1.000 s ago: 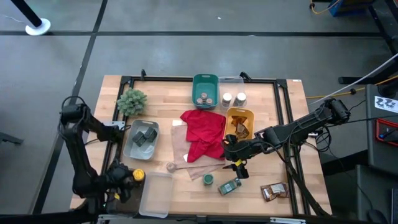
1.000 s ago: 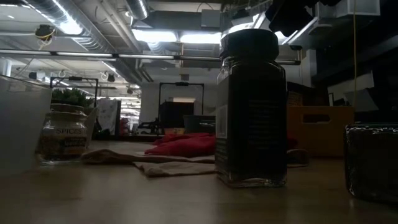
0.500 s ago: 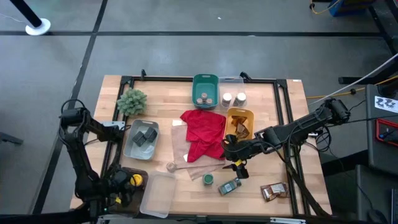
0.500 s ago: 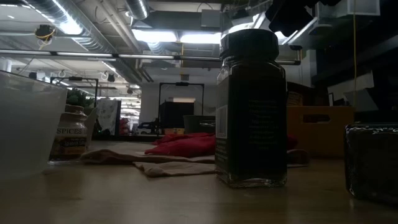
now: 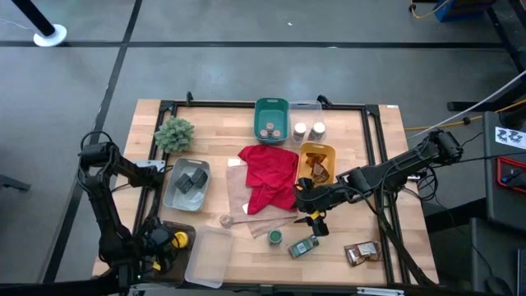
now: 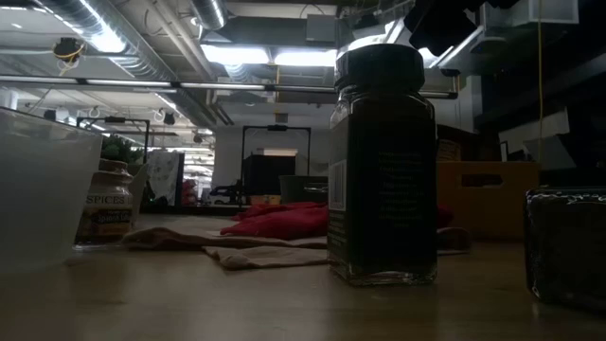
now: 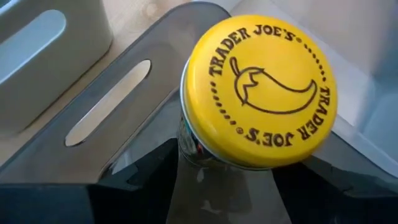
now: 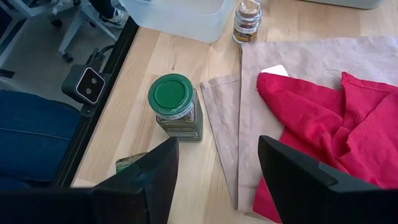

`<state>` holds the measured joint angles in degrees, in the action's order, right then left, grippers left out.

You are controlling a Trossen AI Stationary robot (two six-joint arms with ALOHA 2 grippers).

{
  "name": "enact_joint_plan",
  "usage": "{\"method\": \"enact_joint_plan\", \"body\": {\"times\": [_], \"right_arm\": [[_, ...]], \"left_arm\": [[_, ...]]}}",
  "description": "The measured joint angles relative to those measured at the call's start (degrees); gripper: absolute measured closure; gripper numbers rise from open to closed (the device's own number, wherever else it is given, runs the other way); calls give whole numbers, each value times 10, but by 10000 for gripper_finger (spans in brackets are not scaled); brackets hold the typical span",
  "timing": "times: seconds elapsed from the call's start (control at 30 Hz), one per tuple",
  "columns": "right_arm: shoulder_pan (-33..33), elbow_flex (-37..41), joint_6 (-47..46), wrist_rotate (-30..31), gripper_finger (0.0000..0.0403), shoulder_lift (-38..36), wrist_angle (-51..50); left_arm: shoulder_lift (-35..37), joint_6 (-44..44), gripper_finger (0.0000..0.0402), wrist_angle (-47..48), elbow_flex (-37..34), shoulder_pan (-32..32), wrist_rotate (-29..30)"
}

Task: Sort spices by type
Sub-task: Put the left green seasoning bottle into the bottom left transparent bin

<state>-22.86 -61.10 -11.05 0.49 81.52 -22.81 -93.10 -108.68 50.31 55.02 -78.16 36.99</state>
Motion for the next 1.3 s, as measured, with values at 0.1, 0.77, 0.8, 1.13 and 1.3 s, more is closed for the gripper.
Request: {"method": "enact_joint_plan", "body": {"times": [0.1,0.77,0.8,1.13,1.3], "right_arm": [[0,0,0,0,182,0,0],[0,0,0,0,182,0,0],[0,0,0,0,182,0,0],[0,0,0,0,182,0,0],[0,0,0,0,182,0,0]], "left_arm": [[0,-8,167,0,0,-5,0],[1,8,166,182,163,-11,-70],[1,8,166,202,177,-11,-70],[1,5,166,263,238,15,108],[1,44,166,263,238,45,192]]}}
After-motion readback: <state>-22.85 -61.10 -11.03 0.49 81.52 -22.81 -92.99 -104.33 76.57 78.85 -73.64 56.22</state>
